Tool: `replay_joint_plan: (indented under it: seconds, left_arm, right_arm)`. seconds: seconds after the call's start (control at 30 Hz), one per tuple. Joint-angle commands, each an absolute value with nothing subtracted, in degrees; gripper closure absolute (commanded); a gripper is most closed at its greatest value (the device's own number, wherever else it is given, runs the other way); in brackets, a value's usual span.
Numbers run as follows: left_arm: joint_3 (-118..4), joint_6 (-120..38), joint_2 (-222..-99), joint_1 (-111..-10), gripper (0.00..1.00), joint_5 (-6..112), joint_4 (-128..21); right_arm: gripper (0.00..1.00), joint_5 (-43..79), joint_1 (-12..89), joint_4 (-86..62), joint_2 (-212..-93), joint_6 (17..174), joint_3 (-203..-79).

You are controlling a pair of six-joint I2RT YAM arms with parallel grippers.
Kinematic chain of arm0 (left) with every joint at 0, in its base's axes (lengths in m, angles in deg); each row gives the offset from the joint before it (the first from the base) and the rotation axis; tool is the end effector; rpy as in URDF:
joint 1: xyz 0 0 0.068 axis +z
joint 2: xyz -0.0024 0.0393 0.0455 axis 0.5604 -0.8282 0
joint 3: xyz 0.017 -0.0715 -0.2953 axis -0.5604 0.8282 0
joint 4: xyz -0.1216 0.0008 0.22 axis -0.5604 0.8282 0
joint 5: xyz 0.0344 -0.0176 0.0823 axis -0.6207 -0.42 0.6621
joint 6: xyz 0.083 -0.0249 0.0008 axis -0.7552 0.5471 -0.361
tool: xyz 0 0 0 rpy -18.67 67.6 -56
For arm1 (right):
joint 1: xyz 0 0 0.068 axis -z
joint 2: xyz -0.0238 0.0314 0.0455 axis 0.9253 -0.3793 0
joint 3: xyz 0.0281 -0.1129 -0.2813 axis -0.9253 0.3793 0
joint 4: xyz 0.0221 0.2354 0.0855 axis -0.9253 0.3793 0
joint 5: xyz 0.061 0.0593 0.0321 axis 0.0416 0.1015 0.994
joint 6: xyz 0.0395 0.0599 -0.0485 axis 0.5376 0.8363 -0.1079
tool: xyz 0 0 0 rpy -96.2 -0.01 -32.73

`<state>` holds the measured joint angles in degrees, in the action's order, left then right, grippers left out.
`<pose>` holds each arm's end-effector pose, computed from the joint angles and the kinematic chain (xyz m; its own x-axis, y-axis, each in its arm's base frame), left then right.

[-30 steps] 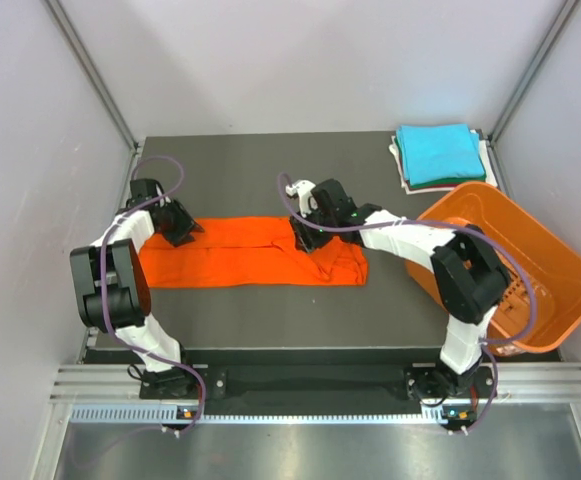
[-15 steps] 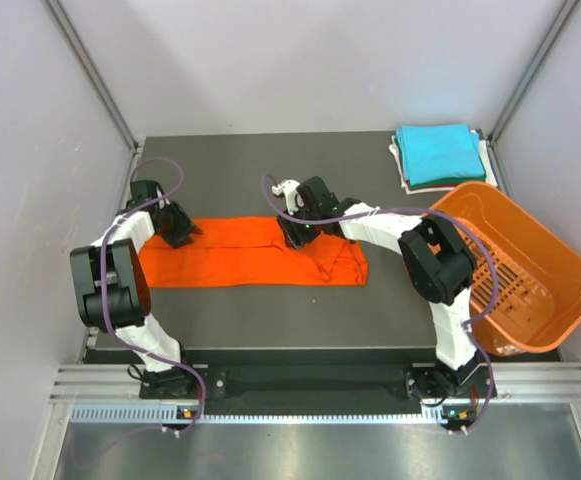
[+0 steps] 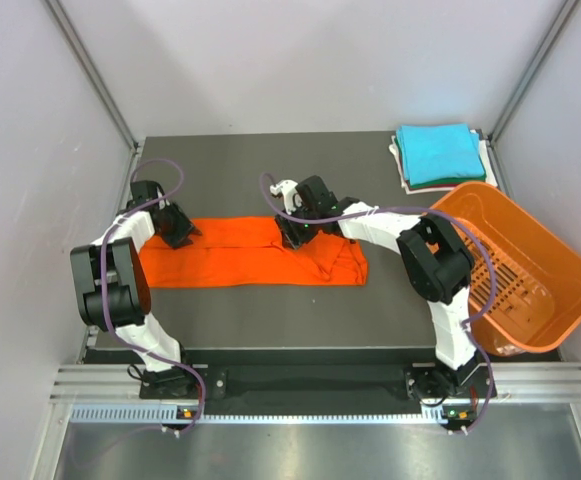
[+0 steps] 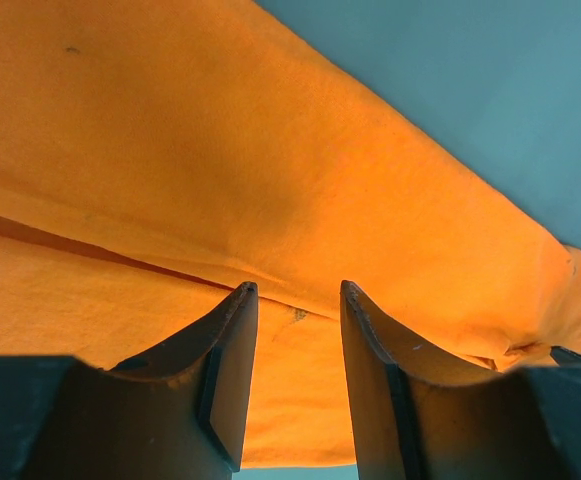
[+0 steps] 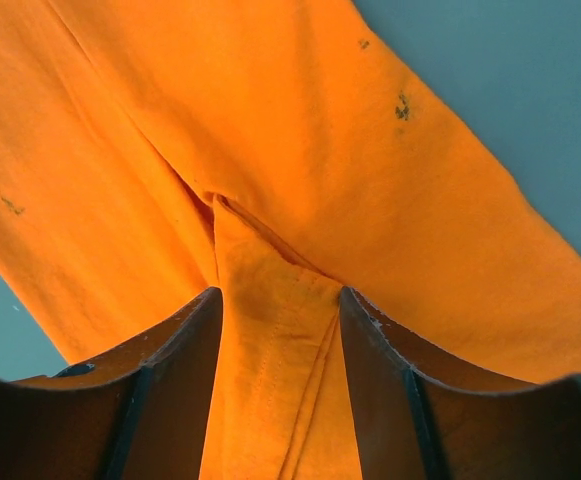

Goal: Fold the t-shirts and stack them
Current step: Fold the tshirt

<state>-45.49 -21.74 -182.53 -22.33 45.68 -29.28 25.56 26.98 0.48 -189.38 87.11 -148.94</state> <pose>0.3546 0.0529 0.1877 -0.6928 -0.6443 -0.3239 -0.4810 0.7475 -0.4582 0.3556 0.3326 0.1855 -0.5324 -0.4975 -0.6848 -0.7813 0.6003 0.1713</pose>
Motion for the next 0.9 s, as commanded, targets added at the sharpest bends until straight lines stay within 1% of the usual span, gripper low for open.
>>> replay_joint_plan:
  seconds: [0.0, 0.23, 0.53, 0.63, 0.67, 0.73, 0.87]
  left_arm:
    - [-46.2, -22.1, -182.1, -22.3, 0.57, 46.7, -30.3]
    - [-47.1, -22.0, -183.8, -22.3, 0.57, 46.9, -30.1]
    - [-47.1, -22.1, -183.8, -22.0, 0.57, 47.5, -30.1]
    - [-47.5, -22.0, -183.8, -22.1, 0.57, 47.5, -30.1]
    - [-47.6, -22.0, -184.0, -22.1, 0.57, 47.4, -30.1]
    - [-47.9, -21.9, -184.1, -22.1, 0.57, 47.2, -29.9]
    - [-48.0, -21.7, -184.2, -22.1, 0.57, 47.0, -30.0]
  right_arm:
    - [0.5, 26.9, 26.9, -1.5, -189.0, 87.6, -150.5]
    - [0.55, 27.4, 26.9, -1.3, -189.7, 87.7, -150.6]
    - [0.57, 29.9, 25.6, -1.7, -187.7, 88.5, -150.3]
    - [0.6, 30.9, 24.7, -1.3, -186.4, 88.5, -149.7]
    - [0.63, 31.0, 24.3, -1.1, -185.9, 88.4, -149.2]
    - [0.65, 31.3, 24.2, -0.9, -184.7, 88.2, -148.8]
    - [0.65, 28.5, 24.6, 0.1, -183.3, 86.4, -148.5]
